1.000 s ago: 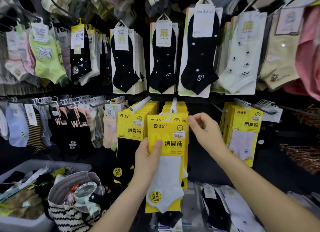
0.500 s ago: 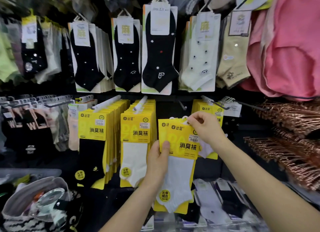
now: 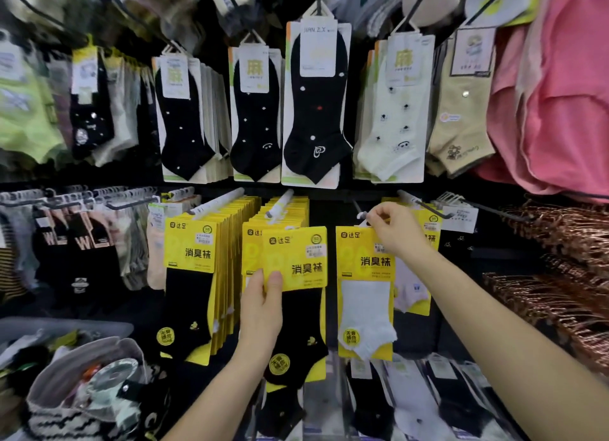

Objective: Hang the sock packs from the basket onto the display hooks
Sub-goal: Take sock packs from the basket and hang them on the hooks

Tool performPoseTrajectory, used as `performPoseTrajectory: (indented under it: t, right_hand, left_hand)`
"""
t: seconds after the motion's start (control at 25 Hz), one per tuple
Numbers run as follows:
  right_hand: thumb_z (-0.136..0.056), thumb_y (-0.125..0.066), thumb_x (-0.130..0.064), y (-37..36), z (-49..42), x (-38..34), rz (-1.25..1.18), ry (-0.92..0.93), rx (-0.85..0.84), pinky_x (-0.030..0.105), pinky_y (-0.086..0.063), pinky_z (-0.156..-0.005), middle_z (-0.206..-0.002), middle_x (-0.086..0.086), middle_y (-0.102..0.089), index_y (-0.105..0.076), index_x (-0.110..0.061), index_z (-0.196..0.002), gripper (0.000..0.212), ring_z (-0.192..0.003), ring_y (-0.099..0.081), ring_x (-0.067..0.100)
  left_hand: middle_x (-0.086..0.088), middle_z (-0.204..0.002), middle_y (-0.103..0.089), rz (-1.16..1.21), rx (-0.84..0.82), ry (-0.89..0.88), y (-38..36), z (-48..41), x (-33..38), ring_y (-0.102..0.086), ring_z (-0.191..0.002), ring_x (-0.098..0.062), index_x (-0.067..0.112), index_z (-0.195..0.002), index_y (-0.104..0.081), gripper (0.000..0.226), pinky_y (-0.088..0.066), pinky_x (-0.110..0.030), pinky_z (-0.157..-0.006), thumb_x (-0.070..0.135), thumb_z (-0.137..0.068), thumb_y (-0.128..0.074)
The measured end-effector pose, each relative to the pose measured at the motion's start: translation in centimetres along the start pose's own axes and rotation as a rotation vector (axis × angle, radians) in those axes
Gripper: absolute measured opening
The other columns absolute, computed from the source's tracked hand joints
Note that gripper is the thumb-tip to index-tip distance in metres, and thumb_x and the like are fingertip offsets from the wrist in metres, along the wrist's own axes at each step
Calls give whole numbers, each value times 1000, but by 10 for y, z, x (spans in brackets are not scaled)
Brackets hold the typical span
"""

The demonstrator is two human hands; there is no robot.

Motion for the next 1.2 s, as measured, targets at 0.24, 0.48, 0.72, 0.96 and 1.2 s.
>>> performPoseTrajectory:
  t: [0.24, 0.48, 0.72, 0.96, 1.2]
  right_hand:
    - [-87, -58, -14, 25, 18, -31, 189, 314, 202, 29, -42, -69, -74, -11, -57, -70, -13, -78, 15, -78, -55, 14]
    - [-87, -62, -21, 11, 47, -32, 186, 340, -172, 26, -44, -74, -80, -11, -55, -67, -23, -76, 12, -74, -53, 6]
    - [-90, -55, -16, 30, 22, -34, 285, 291, -81, 16, -40, -58, -69, -14, -58, -67, -16, -82, 15, -69, -56, 8]
    - [-88, -55, -11, 22, -6, -37, 214, 276, -17, 1, -33, -55, -66, -18, -53, -61, -17, -80, 12, -62, -49, -1]
    - [-92, -53, -18, 8, -12, -12, 135, 211, -34, 9, -37, -55, -78, -5, -61, -62, -19, -88, 10, -67, -51, 5]
  left_hand:
    - [4, -95, -66, -1, -198, -46, -30, 15, 8, -61, -90, -7, 20, -94, -58, 16, -47, -17, -77, 20, -98, -43]
    - [2, -89, -63, -78, -290, -49, -66, 19, 8, -59, -81, -4, 21, -89, -55, 14, -46, -18, -68, 22, -97, -44]
    - [-5, -92, -63, -32, -309, 64, -89, 4, 15, -58, -82, -12, 10, -95, -57, 20, -47, -25, -71, 24, -98, -43]
    - [-2, -96, -63, 59, -221, 186, -101, -10, 12, -59, -89, -15, 18, -94, -55, 13, -50, -32, -81, 26, -97, -46]
    - [-2, -105, -58, -31, -148, 260, -90, -7, -19, -57, -98, -16, 11, -112, -49, 27, -46, -21, -77, 25, -91, -57]
Point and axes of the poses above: each hand's wrist, its own z-axis away from the middle knuckle, its own y-axis out of the back of the hand, x = y × z, the point moved 5 cm from there along -z, towards the middle knuckle
